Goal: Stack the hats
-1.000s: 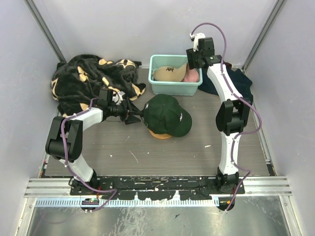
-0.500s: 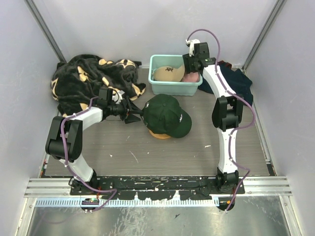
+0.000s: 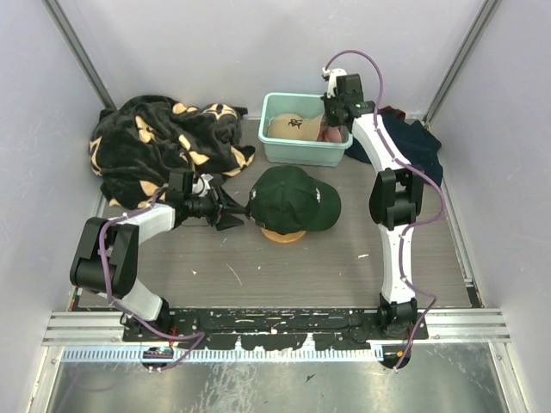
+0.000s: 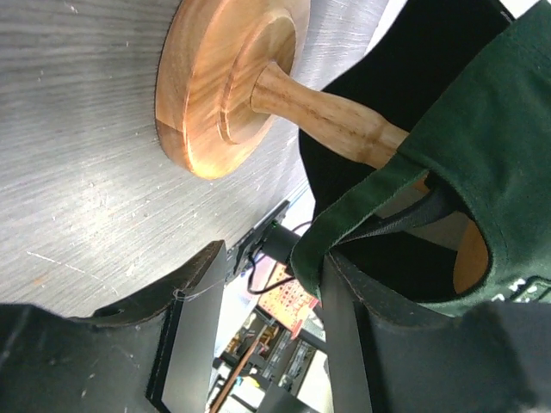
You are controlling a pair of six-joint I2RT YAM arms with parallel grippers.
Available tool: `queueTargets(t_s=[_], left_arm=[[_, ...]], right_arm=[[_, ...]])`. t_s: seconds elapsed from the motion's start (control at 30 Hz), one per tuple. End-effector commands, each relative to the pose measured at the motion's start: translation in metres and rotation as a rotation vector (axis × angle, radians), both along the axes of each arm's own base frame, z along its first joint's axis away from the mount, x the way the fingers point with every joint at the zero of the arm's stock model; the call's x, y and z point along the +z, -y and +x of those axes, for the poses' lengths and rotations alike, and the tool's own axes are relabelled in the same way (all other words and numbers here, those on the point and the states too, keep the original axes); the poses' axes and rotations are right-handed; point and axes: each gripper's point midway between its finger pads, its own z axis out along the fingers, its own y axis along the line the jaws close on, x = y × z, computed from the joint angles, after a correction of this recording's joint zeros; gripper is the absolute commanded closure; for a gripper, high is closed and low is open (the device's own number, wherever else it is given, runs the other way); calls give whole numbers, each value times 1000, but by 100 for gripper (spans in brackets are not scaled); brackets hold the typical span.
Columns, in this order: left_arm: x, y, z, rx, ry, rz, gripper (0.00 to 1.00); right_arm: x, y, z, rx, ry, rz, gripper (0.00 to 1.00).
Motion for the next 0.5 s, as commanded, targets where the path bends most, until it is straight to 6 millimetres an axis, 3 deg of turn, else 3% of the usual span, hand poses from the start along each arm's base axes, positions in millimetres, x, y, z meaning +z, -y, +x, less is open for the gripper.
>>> queueTargets(t_s=[0.0,0.2,0.47], left_arm=[[15,-5,-1,46,46,-4,44],[35,-5,0,91,105,-49,32],[61,2,15,113,174,-143,29]], right_arm=[[65,16,-9,-62,106,-15,99],[119,15,-28,-69,170,39,99],[136,10,-44,-111,134,145,99]])
